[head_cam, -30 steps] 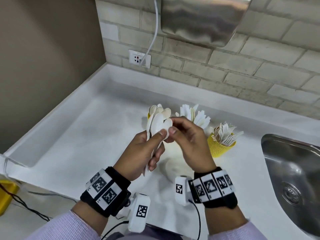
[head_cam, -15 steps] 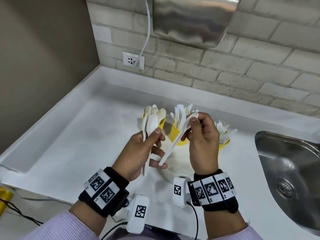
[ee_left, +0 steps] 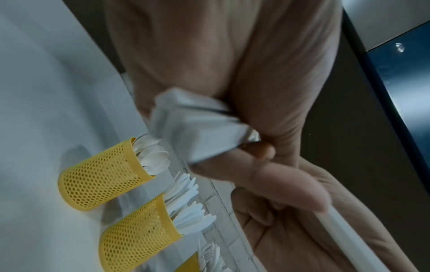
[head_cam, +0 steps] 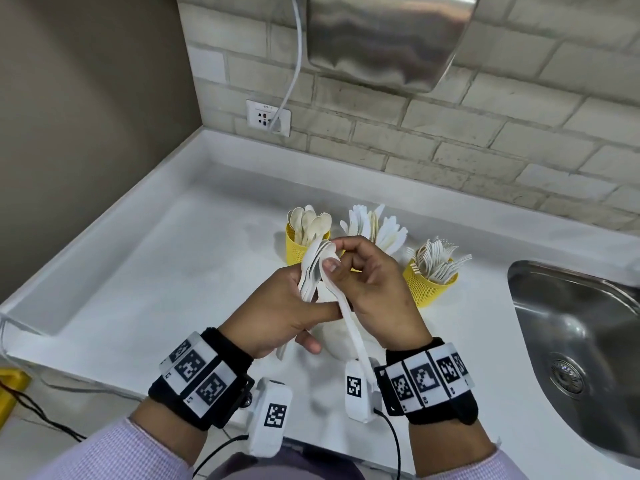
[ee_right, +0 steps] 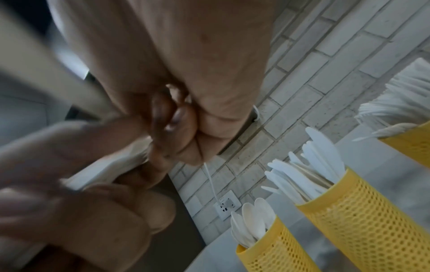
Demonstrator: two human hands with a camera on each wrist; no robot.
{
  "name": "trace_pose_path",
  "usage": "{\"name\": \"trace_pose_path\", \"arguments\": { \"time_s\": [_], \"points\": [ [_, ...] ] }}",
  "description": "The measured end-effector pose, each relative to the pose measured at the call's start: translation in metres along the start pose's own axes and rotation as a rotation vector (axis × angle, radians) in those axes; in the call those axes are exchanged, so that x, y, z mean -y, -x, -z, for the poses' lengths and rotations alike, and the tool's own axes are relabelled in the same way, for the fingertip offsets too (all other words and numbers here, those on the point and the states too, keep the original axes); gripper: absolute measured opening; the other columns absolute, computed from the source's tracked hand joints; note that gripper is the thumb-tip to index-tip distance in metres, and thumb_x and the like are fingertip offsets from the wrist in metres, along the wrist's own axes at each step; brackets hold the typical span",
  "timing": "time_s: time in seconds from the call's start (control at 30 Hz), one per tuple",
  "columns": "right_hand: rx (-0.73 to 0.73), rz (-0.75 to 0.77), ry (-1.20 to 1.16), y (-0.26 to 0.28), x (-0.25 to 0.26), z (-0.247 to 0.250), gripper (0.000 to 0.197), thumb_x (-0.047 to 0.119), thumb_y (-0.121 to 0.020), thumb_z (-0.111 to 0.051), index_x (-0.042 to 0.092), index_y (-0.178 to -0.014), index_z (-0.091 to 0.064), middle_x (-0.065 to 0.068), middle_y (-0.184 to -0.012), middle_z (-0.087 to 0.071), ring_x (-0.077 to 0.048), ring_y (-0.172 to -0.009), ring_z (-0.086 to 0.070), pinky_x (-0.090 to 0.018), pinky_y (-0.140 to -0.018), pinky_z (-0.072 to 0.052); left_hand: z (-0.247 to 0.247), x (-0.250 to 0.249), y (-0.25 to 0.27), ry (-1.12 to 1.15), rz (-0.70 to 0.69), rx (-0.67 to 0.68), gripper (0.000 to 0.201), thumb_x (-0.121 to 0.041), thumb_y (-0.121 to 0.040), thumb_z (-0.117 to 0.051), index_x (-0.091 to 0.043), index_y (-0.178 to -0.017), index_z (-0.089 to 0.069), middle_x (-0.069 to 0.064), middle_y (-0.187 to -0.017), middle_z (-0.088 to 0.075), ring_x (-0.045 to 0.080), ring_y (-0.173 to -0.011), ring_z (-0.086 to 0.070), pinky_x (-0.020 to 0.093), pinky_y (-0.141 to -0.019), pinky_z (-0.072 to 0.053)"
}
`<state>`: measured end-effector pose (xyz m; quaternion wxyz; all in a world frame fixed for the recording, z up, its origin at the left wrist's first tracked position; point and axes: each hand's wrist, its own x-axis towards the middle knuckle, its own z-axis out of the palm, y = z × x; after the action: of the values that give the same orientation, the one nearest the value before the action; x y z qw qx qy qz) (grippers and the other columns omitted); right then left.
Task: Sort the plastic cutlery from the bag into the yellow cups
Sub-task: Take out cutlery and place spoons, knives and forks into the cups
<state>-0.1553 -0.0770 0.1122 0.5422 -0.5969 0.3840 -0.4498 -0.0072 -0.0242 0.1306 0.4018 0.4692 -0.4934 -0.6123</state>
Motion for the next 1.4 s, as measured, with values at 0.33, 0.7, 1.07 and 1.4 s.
{"name": "trace_pose_path", "arguments": {
  "time_s": [0.33, 0.7, 1.07, 1.4],
  "points": [
    [-0.227, 0.022, -0.032, 0.001, -0.007, 0.0, 0.011, 0.018, -0.091, -0.076, 0.008, -0.087, -0.072, -0.001, -0.077, -0.071, -0.02, -0.075, -0.065, -0.041, -0.077, -0.055, -0.009, 0.003, 0.0, -0.068, -0.058, -0.008, 0.04, 0.014, -0.085, -0.069, -0.02, -0.103, -0.061, -0.02, -0.06, -0.054, 0.005, -0.054, -0.056, 0.029, -0.047, -0.057],
    [-0.221, 0.106, -0.091, -0.001, -0.001, 0.002, 0.008, 0.026, -0.091, -0.076, 0.02, -0.093, -0.071, -0.009, -0.077, -0.057, -0.028, -0.069, -0.054, -0.046, -0.067, -0.047, -0.014, -0.001, 0.0, -0.112, -0.107, -0.027, 0.065, 0.01, -0.081, -0.07, -0.054, -0.084, -0.061, 0.001, -0.079, -0.039, 0.017, -0.062, -0.052, 0.039, -0.054, -0.06],
    [-0.231, 0.077, 0.023, 0.001, 0.0, 0.014, 0.015, 0.029, -0.099, -0.065, 0.015, -0.095, -0.062, 0.002, -0.069, -0.057, -0.018, -0.062, -0.049, -0.031, -0.057, -0.042, -0.018, -0.006, -0.003, 0.024, -0.181, -0.142, 0.017, -0.029, -0.098, -0.061, -0.013, -0.094, -0.064, -0.006, -0.053, -0.053, 0.009, -0.036, -0.043, 0.022, -0.034, -0.038],
    [-0.181, 0.058, -0.25, -0.001, 0.007, 0.013, 0.023, 0.018, -0.09, -0.072, 0.012, -0.112, -0.069, -0.019, -0.097, -0.05, -0.023, -0.055, -0.051, -0.031, -0.05, -0.048, -0.015, -0.007, -0.006, -0.045, -0.182, -0.165, 0.033, -0.032, -0.105, -0.053, -0.017, -0.08, -0.068, 0.0, -0.053, -0.058, 0.016, -0.036, -0.049, 0.025, -0.037, -0.041]
  ]
}}
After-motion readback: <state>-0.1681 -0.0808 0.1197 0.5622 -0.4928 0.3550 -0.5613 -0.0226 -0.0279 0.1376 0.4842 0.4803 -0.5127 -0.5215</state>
